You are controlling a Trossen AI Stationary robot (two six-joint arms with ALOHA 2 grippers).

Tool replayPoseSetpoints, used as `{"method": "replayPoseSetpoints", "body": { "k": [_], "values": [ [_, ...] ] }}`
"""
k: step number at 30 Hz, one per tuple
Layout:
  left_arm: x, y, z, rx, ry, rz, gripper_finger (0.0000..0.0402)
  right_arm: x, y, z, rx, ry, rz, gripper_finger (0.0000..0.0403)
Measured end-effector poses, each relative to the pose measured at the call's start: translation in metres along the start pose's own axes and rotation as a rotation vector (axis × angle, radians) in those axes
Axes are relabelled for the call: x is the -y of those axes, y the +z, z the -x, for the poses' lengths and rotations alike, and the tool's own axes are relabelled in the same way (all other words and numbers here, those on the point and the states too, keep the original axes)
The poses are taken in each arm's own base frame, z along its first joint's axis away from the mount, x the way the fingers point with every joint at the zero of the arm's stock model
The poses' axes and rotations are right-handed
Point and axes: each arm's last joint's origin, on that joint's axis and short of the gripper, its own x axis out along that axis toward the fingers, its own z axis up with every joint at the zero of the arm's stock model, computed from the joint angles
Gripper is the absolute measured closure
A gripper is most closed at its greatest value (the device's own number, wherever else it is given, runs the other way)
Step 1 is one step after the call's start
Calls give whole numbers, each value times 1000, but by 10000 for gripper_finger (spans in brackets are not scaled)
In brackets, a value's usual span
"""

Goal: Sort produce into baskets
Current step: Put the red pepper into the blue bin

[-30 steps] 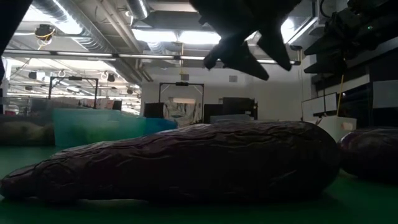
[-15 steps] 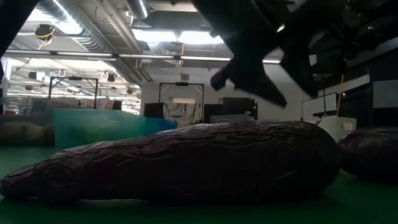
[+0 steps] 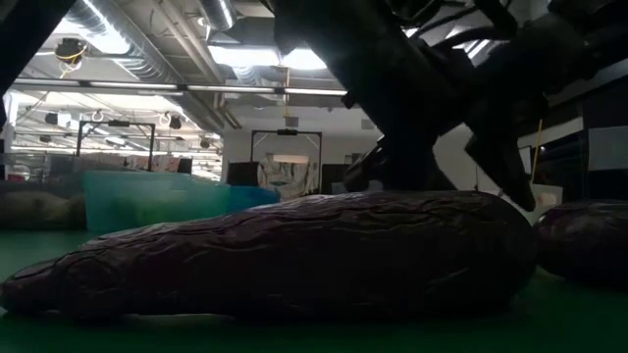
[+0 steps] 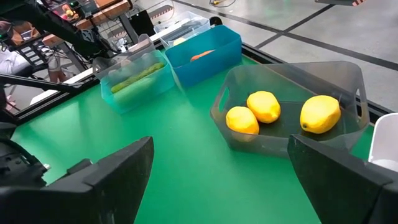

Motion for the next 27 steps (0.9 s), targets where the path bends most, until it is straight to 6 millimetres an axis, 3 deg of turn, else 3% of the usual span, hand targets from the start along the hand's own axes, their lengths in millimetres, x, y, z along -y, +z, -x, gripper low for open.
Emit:
{"method": "replayPoseSetpoints", "body": {
  "k": [7,27],
  "values": [
    [-5,-5,-12,-60,-36,45,205,0,0,0,0,0,0,33],
    [-6,0,-12,-62,-72,-14,348,0,0,0,1,1,1,33]
  ]
}}
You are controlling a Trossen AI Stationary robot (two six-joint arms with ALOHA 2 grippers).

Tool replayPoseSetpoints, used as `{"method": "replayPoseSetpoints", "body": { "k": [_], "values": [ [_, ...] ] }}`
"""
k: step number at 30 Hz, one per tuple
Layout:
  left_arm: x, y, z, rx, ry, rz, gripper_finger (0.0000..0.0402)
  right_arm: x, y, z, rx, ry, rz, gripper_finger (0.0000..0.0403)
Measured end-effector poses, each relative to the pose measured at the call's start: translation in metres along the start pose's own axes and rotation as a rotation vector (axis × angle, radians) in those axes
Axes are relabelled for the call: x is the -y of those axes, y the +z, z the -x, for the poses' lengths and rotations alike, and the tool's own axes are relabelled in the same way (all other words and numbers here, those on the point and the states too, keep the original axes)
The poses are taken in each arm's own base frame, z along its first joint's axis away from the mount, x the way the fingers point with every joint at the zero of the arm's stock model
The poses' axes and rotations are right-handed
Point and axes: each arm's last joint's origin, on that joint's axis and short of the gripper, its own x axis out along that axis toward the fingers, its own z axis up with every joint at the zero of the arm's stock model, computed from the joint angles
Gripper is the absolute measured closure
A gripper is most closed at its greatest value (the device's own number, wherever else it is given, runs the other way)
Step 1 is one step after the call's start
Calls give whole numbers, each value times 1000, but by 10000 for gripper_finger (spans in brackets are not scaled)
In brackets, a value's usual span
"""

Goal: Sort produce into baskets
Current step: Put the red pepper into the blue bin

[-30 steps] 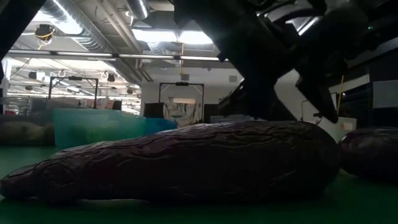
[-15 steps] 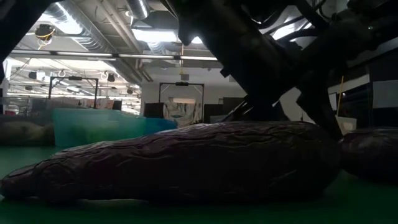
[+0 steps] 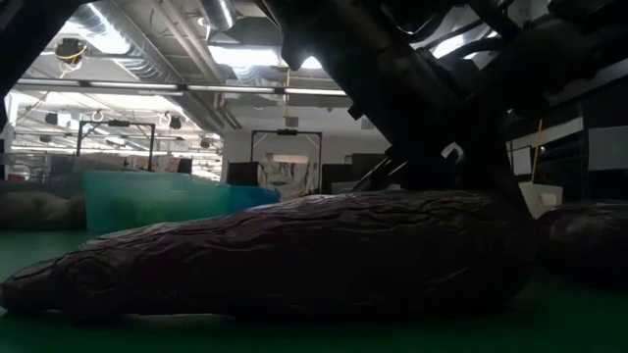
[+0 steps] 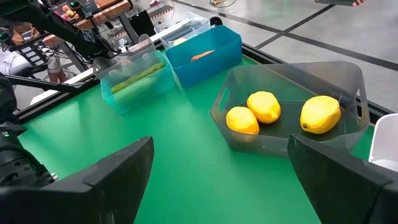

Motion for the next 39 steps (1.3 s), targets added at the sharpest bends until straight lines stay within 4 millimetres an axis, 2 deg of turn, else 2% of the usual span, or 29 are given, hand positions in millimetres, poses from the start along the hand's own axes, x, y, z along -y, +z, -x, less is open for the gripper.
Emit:
{"method": "replayPoseSetpoints", "body": {
  "k": [5,9,14,19,24,31,39],
  "values": [
    [-3,5,1,11,19,-34,375,0,0,0,0,0,0,33],
    [-7,13,6,19,28,-62,376,0,0,0,0,0,1,33],
    [-9,34,27,36,34,-84,369,0,0,0,1,-1,0,33],
    [-18,61,66,50,115,-153,372,0,0,0,1,0,1,33],
    [-35,92,118,102,273,-189,371,0,0,0,1,-1,1,33],
    [-76,129,190,147,495,-190,361,0,0,0,1,-1,0,33],
    [-121,141,268,94,682,-129,359,0,0,0,1,-2,1,33]
  ]
}}
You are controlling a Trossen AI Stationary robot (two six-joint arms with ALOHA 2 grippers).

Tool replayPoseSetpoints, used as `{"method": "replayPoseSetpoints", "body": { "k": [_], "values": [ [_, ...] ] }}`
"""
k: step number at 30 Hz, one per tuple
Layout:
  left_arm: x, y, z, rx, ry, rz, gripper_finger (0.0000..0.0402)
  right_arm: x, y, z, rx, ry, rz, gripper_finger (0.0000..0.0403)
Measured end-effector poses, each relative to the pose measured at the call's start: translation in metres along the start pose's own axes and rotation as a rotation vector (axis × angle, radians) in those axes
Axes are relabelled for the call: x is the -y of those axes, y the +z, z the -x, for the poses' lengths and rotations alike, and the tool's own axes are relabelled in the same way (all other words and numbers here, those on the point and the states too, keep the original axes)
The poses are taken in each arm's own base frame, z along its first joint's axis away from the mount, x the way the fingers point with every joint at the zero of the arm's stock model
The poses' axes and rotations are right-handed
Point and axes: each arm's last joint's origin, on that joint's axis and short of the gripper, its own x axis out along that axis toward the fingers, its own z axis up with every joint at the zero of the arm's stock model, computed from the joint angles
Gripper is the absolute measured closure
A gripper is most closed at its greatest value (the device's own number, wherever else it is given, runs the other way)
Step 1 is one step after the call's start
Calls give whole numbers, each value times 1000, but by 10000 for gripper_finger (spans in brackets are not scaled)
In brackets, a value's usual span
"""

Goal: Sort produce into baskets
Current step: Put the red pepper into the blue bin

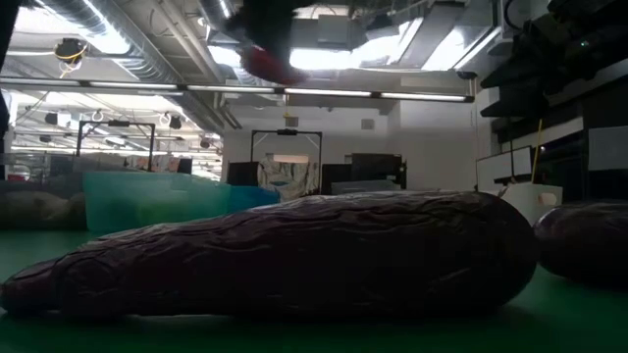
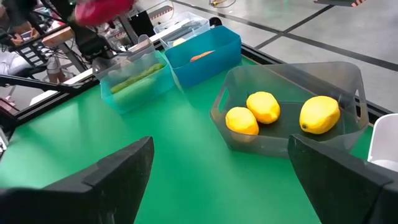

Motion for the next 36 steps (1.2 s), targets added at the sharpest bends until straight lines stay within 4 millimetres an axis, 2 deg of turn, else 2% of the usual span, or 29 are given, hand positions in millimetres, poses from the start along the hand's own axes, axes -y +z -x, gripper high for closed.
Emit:
{"method": "replayPoseSetpoints", "body": {
  "k": [4,8,12,15,20,26,31,36],
  "values": [
    [-39,-1,19,-7,107,42,359,0,0,0,0,0,0,33],
    [-69,-1,31,15,194,88,359,0,0,0,2,-1,1,33],
    [-93,-1,33,20,258,124,359,0,0,0,3,-2,1,33],
    [-108,-3,27,5,311,127,359,0,0,0,3,-2,1,33],
    [-126,-1,1,-1,378,183,359,0,0,0,3,-2,1,33],
    [-135,-3,-55,52,270,240,359,0,0,0,5,-10,2,33],
    [-140,-22,-95,82,215,327,359,1,1,0,8,-28,2,33],
    [-134,-49,-123,95,213,397,359,1,0,0,7,-28,2,33]
  ]
}}
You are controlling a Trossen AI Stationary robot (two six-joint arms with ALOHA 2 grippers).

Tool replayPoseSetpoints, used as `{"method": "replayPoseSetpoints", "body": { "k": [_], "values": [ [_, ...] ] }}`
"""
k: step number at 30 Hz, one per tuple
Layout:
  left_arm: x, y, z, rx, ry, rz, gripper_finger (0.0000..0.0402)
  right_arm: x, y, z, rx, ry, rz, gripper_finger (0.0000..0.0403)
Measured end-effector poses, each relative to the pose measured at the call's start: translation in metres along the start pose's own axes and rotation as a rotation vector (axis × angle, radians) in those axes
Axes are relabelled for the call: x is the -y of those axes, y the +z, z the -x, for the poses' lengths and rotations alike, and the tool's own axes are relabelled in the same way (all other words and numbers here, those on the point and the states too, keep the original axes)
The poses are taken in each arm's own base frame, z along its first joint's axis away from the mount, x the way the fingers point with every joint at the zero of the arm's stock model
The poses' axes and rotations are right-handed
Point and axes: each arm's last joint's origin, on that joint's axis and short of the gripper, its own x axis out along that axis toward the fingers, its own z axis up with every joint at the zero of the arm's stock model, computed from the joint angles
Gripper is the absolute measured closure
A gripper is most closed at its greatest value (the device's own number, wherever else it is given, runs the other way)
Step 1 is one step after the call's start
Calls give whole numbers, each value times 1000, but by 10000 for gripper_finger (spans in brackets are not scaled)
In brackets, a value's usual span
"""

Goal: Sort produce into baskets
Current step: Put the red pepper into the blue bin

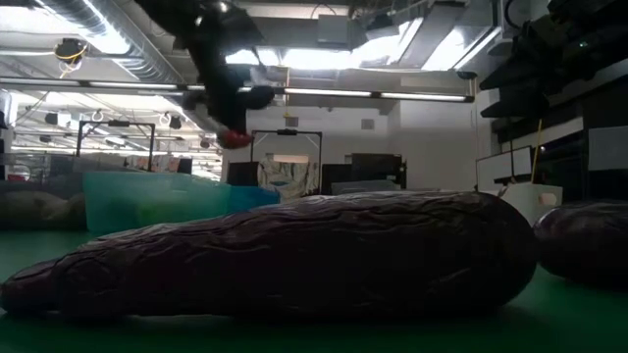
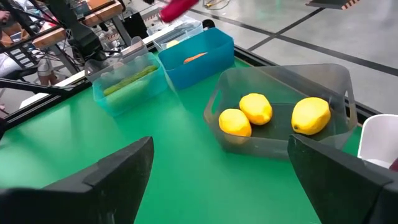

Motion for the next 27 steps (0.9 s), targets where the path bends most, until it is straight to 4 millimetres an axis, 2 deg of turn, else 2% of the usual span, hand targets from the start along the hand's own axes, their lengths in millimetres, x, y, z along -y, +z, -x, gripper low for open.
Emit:
{"method": "replayPoseSetpoints", "body": {
  "k": [8,12,19,27],
  "values": [
    [4,-40,-17,24,-31,68,359,0,0,0,0,0,0,33],
    [10,-51,-22,29,-49,61,359,0,0,0,0,1,0,33],
    [27,-72,-45,2,-56,29,359,0,0,0,1,-8,0,33],
    [32,-89,-62,-76,-52,34,359,0,0,0,1,-7,0,33]
  ]
}}
